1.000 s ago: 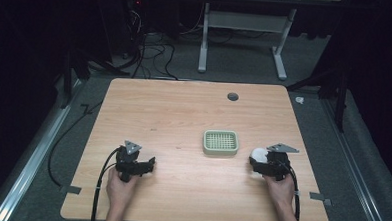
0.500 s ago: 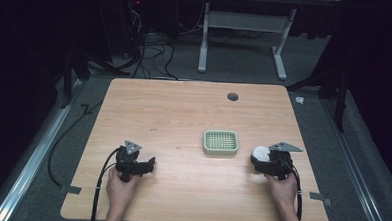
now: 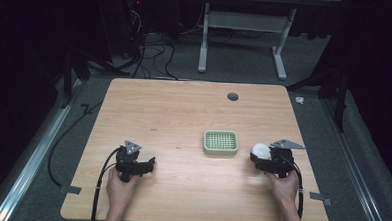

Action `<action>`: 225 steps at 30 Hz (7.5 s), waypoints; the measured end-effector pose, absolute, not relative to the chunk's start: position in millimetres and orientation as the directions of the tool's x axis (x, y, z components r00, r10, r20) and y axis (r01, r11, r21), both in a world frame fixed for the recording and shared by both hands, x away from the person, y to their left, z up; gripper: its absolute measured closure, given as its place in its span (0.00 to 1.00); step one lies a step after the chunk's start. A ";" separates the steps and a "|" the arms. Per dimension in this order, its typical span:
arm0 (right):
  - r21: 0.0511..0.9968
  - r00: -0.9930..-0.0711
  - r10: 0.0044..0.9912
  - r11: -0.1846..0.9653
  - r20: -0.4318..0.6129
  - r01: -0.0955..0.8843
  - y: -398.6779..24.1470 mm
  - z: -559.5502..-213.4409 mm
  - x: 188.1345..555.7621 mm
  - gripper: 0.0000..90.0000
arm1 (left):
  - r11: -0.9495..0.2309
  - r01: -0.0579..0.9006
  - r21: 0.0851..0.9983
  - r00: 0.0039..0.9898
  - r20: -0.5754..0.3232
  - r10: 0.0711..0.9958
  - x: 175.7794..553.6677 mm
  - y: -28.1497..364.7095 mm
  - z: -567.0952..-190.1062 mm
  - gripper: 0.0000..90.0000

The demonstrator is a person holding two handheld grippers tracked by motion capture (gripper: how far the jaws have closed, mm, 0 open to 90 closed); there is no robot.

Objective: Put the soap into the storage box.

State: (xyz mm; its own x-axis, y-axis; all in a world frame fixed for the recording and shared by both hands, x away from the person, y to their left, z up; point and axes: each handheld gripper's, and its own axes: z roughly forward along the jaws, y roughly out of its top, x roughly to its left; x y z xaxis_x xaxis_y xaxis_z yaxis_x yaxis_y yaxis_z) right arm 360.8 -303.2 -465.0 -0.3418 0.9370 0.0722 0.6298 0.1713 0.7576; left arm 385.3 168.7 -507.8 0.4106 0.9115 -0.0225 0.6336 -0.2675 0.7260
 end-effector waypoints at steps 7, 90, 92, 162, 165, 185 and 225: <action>0.763 -0.349 0.933 0.163 0.087 0.626 -303.6 -457.7 360.3 0.27 | -0.267 0.634 0.726 0.410 -0.023 0.912 385.3 168.7 -507.9 0.17; 0.728 -0.517 0.853 0.310 0.071 0.611 -206.5 -449.8 436.3 0.27 | -0.270 0.634 0.725 0.412 -0.021 0.911 385.3 168.9 -507.7 0.17; 0.725 -0.517 0.853 0.314 0.068 0.614 -204.9 -451.8 437.4 0.27 | -0.270 0.634 0.725 0.412 -0.021 0.911 385.3 168.9 -507.8 0.17; 0.794 -0.504 0.851 0.201 0.149 0.573 -228.0 -439.0 430.6 0.25 | -0.268 0.633 0.726 0.411 -0.022 0.911 385.3 168.7 -507.9 0.17; 0.796 -0.504 0.851 0.199 0.149 0.571 -230.3 -437.4 429.6 0.25 | -0.268 0.634 0.726 0.411 -0.022 0.911 385.3 168.7 -507.8 0.17; 0.816 -0.496 0.853 0.165 0.164 0.553 -245.9 -428.7 418.2 0.26 | -0.268 0.634 0.726 0.411 -0.022 0.912 385.3 168.7 -507.8 0.17; 0.833 -0.458 0.873 0.122 0.168 0.539 -281.1 -416.5 391.7 0.29 | -0.271 0.634 0.725 0.412 -0.021 0.911 385.3 168.9 -507.8 0.17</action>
State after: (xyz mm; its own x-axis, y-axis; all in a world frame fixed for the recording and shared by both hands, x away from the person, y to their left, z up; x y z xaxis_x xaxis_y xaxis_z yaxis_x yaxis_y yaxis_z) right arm 391.7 -281.1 -416.5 -0.4578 0.8730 0.1683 0.5395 0.1222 0.8331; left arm 385.3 168.9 -507.8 0.4122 0.9109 -0.0206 0.6339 -0.2705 0.7246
